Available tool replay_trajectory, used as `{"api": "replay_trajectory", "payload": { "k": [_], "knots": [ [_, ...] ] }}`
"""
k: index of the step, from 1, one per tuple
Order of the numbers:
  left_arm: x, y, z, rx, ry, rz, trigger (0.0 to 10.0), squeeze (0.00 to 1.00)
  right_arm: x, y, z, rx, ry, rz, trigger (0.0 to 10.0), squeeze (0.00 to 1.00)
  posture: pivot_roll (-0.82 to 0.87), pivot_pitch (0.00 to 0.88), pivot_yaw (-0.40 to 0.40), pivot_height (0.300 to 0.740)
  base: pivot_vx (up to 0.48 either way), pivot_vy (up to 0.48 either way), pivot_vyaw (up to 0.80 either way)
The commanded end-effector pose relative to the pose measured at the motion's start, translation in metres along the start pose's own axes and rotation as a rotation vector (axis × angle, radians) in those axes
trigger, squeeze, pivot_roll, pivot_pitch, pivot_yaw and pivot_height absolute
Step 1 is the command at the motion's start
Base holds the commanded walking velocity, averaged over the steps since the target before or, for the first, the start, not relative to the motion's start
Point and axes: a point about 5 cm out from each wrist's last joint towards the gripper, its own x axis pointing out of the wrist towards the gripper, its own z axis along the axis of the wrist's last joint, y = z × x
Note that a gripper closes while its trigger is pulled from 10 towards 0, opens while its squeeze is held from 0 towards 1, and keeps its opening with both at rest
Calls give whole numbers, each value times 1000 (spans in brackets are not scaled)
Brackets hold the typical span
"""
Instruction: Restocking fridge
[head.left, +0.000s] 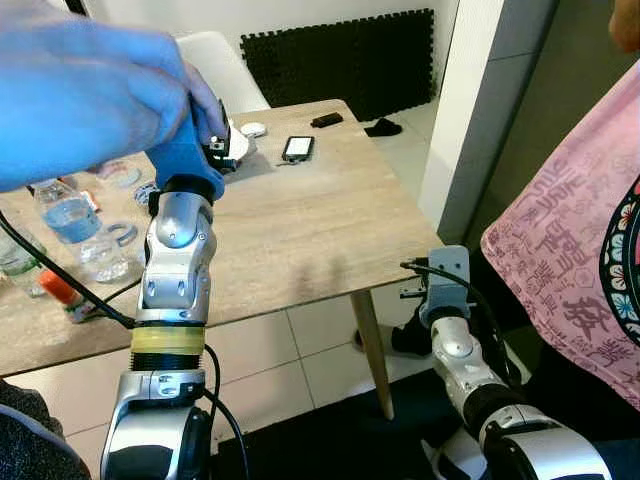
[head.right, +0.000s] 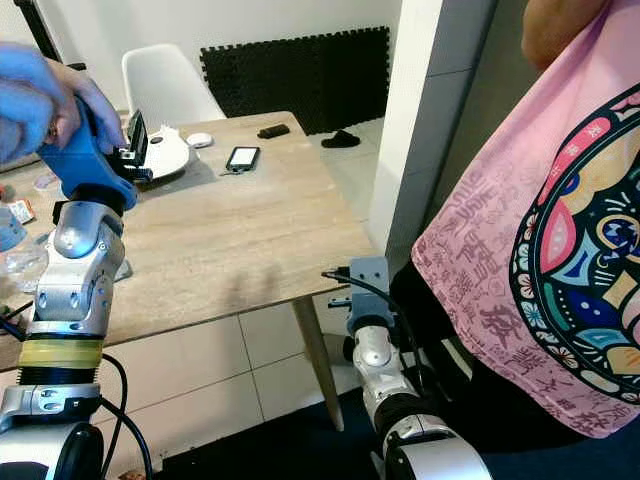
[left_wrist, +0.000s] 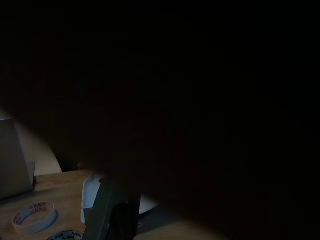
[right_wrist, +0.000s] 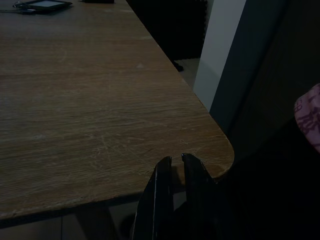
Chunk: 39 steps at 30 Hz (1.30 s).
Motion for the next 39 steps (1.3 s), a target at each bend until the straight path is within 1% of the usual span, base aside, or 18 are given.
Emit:
{"api": "replay_trajectory", "payload": {
  "k": [1, 39],
  "knots": [
    [1, 1, 2, 6, -8, 0, 10000, 0, -5, 3, -15, -14, 66, 15, 10000, 0, 97, 0, 21, 740, 0, 0, 0],
    [1, 1, 2, 6, -7, 1, 10000, 0, -5, 2, -15, -12, 68, 11, 10000, 0, 95, 0, 24, 740, 0, 0, 0]
  ]
}}
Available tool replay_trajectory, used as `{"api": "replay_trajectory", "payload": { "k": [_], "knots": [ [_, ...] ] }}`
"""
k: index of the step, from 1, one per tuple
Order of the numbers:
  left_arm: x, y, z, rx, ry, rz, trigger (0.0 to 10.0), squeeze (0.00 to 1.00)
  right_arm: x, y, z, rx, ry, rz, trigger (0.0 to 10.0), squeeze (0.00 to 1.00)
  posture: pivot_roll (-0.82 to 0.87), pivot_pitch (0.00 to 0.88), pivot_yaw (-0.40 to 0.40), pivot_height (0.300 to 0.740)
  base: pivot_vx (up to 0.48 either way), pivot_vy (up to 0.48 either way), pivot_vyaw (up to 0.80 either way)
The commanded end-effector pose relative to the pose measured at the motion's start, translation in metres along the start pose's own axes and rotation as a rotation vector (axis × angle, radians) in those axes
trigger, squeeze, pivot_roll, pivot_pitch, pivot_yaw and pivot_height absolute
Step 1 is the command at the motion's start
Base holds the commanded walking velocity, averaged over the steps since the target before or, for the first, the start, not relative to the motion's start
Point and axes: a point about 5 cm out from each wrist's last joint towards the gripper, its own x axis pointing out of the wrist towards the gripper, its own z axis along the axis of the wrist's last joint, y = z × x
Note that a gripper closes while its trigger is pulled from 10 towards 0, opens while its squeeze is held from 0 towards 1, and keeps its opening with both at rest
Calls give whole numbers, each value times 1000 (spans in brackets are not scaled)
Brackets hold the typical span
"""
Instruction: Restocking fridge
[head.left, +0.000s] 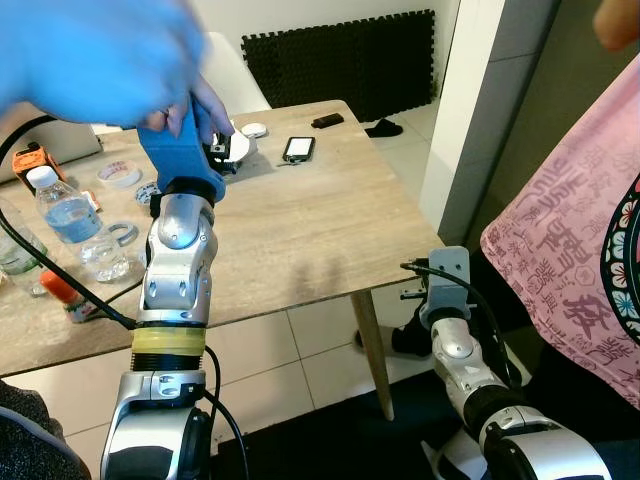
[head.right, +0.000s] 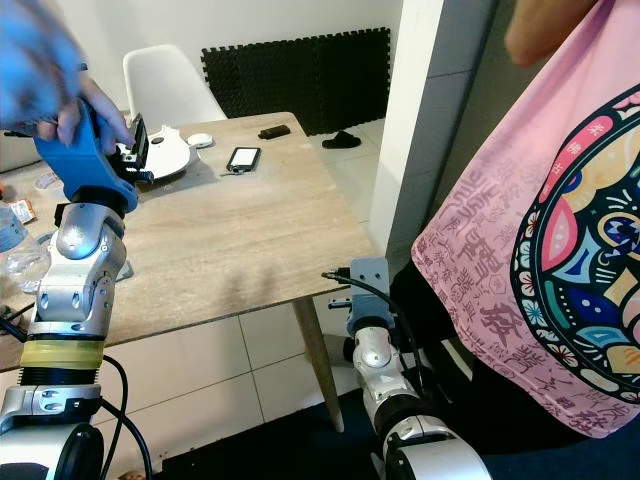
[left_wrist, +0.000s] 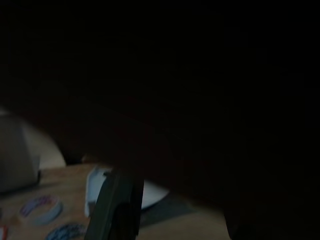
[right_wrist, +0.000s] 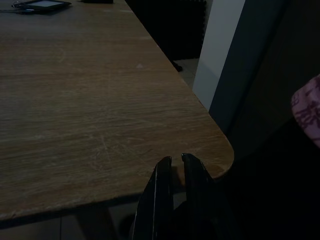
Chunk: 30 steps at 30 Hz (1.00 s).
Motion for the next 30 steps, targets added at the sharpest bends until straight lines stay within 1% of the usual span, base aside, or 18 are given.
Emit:
{"api": "replay_trajectory", "payload": {
  "k": [1, 30],
  "knots": [
    [1, 2, 5, 4, -24, 1, 10000, 0, -5, 3, -16, -12, 70, 12, 10000, 0, 95, 0, 24, 740, 0, 0, 0],
    [0, 2, 3, 7, -18, 2, 10000, 0, -5, 2, -15, -12, 70, 11, 10000, 0, 95, 0, 23, 740, 0, 0, 0]
  ]
}}
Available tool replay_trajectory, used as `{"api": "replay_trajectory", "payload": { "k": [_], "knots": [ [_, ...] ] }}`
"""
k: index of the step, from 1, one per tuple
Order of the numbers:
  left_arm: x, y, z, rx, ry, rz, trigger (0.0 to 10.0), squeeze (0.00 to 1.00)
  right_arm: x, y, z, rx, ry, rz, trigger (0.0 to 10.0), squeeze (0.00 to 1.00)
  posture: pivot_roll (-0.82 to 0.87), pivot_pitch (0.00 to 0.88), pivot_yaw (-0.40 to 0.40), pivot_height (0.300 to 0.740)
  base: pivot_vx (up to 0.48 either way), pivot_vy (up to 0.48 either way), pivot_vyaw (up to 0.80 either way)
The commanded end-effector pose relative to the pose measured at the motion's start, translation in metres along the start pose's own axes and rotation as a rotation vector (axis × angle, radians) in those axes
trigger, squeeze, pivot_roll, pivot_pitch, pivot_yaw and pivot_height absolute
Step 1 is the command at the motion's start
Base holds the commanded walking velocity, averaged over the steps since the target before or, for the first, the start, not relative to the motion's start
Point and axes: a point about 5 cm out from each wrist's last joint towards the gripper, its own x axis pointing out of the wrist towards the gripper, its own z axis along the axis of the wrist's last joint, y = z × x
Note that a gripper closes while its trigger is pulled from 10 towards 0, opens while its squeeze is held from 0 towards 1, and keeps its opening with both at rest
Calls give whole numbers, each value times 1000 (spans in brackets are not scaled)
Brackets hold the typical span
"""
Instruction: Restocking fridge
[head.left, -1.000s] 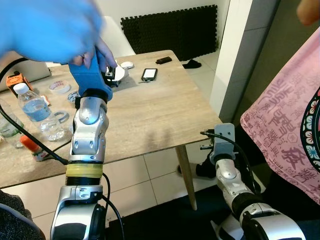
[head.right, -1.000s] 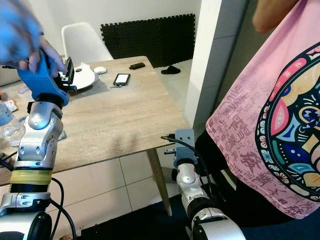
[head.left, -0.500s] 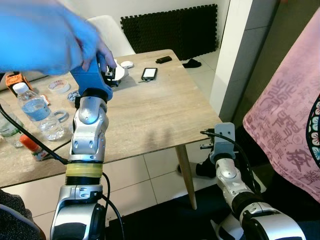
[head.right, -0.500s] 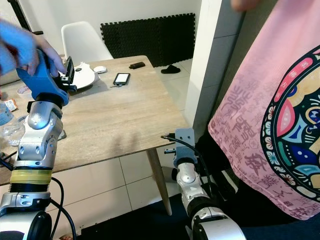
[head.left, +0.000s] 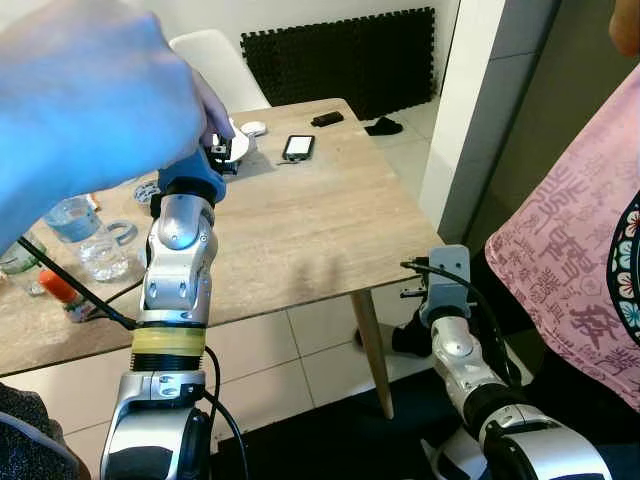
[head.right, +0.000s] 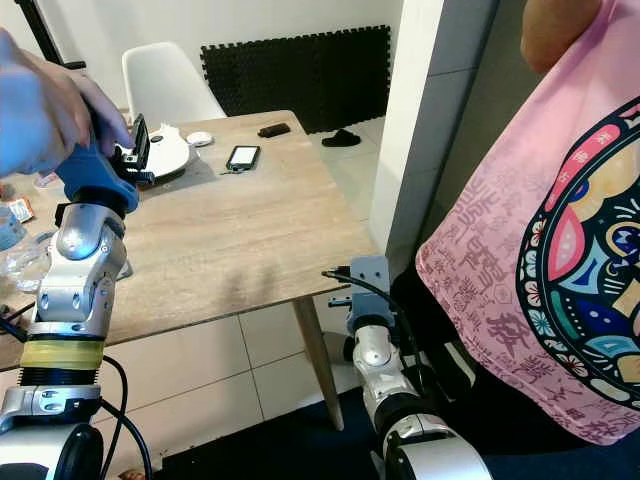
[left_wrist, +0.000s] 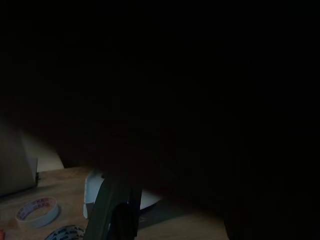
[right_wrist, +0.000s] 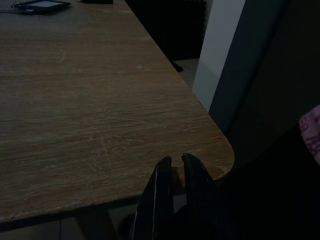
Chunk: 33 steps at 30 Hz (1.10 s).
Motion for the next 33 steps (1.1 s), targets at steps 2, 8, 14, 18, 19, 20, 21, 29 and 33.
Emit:
{"api": "replay_trajectory", "payload": {
  "k": [2, 8, 14, 18, 19, 20, 21, 29, 33],
  "knots": [
    [2, 2, 5, 3, -17, 3, 10000, 0, -5, 2, -15, -12, 70, 13, 10000, 0, 95, 0, 23, 740, 0, 0, 0],
    [2, 2, 5, 4, -17, 3, 10000, 0, -5, 3, -16, -14, 70, 15, 10000, 0, 97, 0, 22, 740, 0, 0, 0],
    [1, 2, 5, 5, -17, 3, 10000, 0, -6, 3, -16, -16, 71, 18, 10000, 0, 98, 0, 22, 740, 0, 0, 0],
    [1, 2, 3, 6, -13, 2, 10000, 0, -6, 4, -16, -17, 71, 19, 10000, 0, 97, 0, 23, 740, 0, 0, 0],
    [1, 2, 3, 6, -13, 2, 10000, 0, -6, 4, -16, -17, 71, 19, 10000, 0, 97, 0, 23, 740, 0, 0, 0],
    [1, 2, 3, 7, -12, 2, 10000, 0, -6, 4, -16, -18, 71, 19, 10000, 0, 96, 0, 23, 740, 0, 0, 0],
    [0, 2, 3, 7, -11, 2, 10000, 0, -6, 4, -16, -18, 71, 19, 10000, 0, 95, 0, 23, 740, 0, 0, 0],
    [-1, 3, 2, 14, -10, 5, 10000, 0, -6, 3, -17, -19, 69, 15, 10000, 0, 95, 0, 24, 740, 0, 0, 0],
    [-4, 9, 5, 40, -20, 11, 10000, 0, -6, 2, -14, -17, 45, 16, 10000, 0, 104, 0, 19, 740, 0, 0, 0]
  ]
}}
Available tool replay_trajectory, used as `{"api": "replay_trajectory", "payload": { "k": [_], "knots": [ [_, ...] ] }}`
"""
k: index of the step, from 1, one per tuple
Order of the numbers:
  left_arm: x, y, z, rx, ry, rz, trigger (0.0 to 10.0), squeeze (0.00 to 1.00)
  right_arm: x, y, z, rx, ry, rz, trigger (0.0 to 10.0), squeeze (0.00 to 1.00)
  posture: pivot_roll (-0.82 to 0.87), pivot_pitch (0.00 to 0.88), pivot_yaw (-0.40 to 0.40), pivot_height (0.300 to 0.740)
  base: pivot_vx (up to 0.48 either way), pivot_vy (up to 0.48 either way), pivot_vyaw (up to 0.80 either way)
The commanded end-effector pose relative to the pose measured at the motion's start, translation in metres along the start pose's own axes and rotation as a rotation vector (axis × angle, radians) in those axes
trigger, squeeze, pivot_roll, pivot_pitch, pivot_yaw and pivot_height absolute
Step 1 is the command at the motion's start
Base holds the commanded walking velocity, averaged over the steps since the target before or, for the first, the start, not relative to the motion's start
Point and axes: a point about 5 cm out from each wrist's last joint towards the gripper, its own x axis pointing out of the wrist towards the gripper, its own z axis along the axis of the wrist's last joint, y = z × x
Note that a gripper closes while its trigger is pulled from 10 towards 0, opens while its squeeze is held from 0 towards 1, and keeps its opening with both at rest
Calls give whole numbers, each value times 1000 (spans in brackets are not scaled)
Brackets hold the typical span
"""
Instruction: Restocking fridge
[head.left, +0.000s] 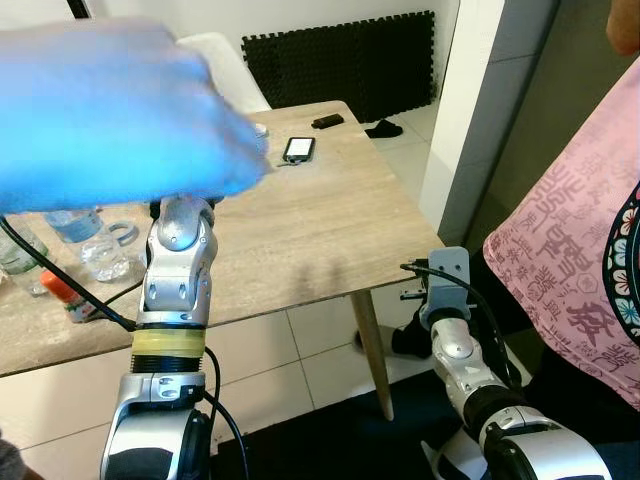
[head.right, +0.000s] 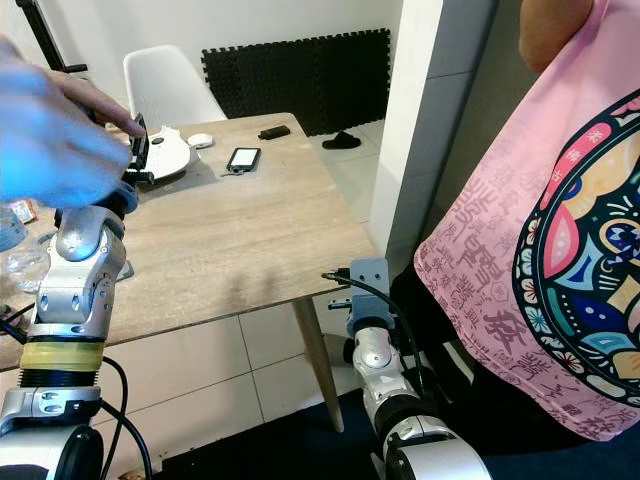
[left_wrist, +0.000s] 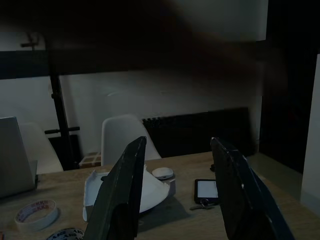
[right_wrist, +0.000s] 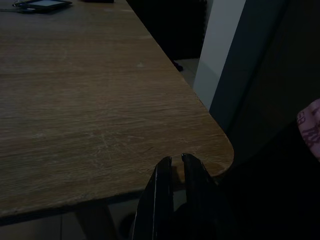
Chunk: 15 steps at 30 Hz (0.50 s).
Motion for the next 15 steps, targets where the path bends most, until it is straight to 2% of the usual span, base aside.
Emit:
{"api": "replay_trajectory", "payload": {
  "k": [1, 8, 10, 15],
  "knots": [
    [-3, 10, 3, 44, -8, 10, 10000, 0, -5, 0, -12, -15, 34, 14, 10000, 0, 104, 0, 19, 740, 0, 0, 0],
    [-5, 14, 3, 48, -3, 22, 10000, 0, 1, -12, 2, -5, -31, -9, 10000, 0, 99, 0, 14, 740, 0, 0, 0],
    [-7, 15, 0, 5, 17, 38, 10000, 0, 2, -15, 7, -5, -63, -15, 10000, 0, 98, 0, 7, 740, 0, 0, 0],
    [-13, 22, -4, -16, 49, 66, 10000, 0, -1, -18, 3, -9, -67, -27, 10000, 0, 99, 0, -3, 740, 0, 0, 0]
  ]
}}
